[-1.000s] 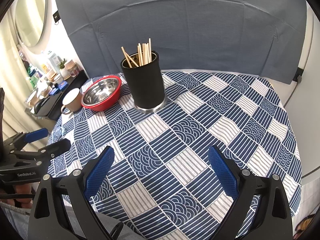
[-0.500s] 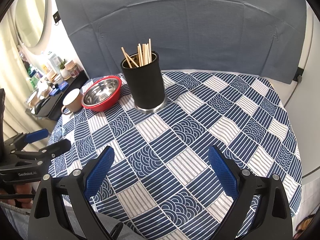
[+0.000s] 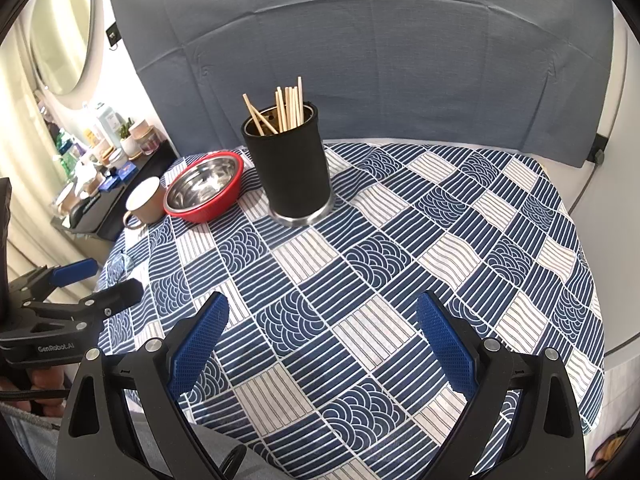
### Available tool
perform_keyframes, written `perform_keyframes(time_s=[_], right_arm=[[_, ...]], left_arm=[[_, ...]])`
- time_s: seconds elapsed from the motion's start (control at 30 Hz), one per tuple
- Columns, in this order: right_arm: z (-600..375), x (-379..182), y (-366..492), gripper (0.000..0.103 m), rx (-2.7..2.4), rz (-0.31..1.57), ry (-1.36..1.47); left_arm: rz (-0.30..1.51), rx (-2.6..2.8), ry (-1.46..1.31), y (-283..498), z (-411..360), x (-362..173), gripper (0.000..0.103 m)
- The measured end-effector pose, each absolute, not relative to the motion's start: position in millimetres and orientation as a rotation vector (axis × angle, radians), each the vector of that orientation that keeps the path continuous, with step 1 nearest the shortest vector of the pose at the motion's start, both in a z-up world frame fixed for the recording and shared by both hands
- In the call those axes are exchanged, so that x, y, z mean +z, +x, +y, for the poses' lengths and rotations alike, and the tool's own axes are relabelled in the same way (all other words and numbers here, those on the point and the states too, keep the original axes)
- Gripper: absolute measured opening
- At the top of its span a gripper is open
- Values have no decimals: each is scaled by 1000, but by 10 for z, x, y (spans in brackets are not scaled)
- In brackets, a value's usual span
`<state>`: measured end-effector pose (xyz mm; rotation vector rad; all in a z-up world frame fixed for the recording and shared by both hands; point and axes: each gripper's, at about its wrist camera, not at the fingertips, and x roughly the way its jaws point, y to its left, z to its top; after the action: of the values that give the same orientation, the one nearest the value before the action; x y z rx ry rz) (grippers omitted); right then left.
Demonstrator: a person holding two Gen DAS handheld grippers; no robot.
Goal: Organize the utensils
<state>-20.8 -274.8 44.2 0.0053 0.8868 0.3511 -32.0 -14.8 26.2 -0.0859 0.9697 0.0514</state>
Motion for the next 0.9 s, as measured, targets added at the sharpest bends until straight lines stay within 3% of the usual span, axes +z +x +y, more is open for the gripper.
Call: perform_keyframes(time_s=[0.9], right_arm=[[-2757,434,-186,91,357,893,10]], left_arm=[[955,31,-61,-332,-203,300,97]])
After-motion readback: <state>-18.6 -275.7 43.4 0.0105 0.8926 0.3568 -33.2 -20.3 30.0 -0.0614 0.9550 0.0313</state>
